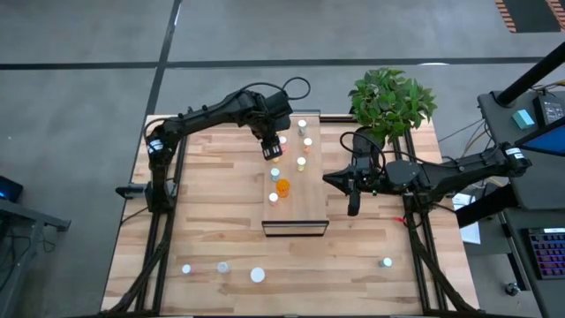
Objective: Pick and place medicine bottles onto shelf by color
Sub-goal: Put the yellow bottle on the shelf, then put the blue bottle on the shelf
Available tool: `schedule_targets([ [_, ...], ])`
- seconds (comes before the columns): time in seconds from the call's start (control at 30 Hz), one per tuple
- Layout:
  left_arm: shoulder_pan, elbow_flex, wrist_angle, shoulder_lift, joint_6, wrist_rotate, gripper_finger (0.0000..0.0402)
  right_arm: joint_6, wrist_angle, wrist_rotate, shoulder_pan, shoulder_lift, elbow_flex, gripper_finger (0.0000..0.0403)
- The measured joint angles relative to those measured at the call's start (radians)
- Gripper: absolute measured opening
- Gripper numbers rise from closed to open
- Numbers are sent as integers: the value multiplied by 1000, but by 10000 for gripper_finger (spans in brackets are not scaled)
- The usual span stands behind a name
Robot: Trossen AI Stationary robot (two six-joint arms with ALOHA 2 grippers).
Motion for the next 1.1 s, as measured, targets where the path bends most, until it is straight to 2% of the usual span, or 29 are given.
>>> schedule_targets([
  [0.4,0,2,3,0,14,0,180,0,0,0,0,0,1,9],
  [0.6,0,25,-26,-20,14,0,187,25,0,0,0,0,1,9],
  [0.73,-1,27,-73,-63,14,0,187,96,0,-2,0,-2,2,9],
  [0.8,-1,27,-90,-95,14,0,187,144,-2,-38,1,-3,11,9],
  [0.93,-12,27,-79,-187,13,0,187,253,-18,-193,17,-4,42,9],
  [1.1,-53,23,8,-312,-73,1,187,510,-253,-343,59,6,141,9],
])
